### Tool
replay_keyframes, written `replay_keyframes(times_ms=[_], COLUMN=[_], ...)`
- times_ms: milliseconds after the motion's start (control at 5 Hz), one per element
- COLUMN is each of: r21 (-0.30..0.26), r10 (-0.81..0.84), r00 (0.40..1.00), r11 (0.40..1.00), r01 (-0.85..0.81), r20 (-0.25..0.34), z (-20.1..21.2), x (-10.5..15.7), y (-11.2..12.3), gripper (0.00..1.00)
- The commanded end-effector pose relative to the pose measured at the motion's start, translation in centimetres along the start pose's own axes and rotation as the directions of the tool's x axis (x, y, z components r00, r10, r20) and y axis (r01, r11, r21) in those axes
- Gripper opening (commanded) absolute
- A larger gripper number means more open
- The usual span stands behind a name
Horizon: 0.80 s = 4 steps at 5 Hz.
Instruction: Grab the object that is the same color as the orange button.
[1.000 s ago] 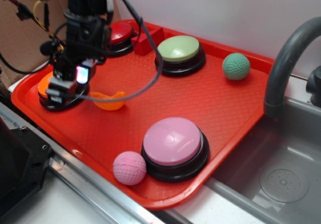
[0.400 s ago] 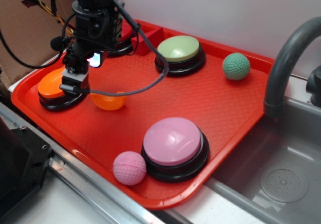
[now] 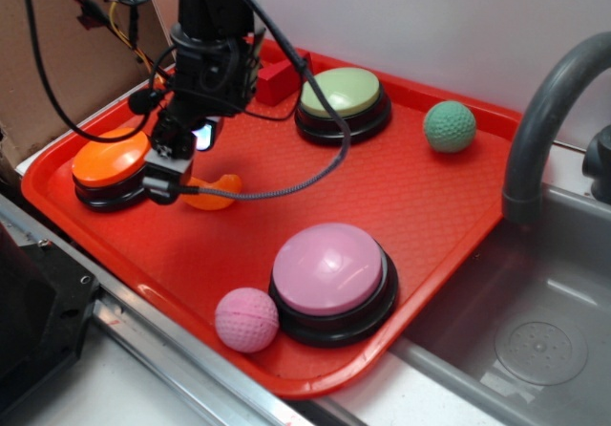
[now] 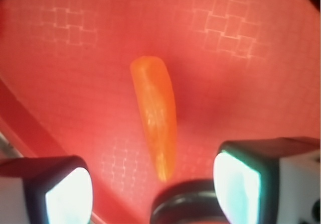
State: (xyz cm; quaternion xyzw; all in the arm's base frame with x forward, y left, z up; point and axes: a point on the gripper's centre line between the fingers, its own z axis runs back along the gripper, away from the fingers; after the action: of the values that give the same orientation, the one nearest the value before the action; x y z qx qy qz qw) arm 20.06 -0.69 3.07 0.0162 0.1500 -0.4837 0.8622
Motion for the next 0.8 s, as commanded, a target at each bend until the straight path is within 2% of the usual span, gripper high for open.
replay_keyframes(times_ms=[0, 200, 600], r21=[0.033, 0.031, 0.032], r10=[-0.074, -0.063, -0.067], r00=[0.997, 0.998, 0.997], r11=[0.997, 0.998, 0.997], r01=[0.074, 0.063, 0.069], r20=[0.002, -0.013, -0.047], z=[-1.7, -2.6, -3.1], x=[0.3, 0.4, 1.1], y=[1.2, 1.1, -0.3], gripper=[1.00, 0.00, 0.00])
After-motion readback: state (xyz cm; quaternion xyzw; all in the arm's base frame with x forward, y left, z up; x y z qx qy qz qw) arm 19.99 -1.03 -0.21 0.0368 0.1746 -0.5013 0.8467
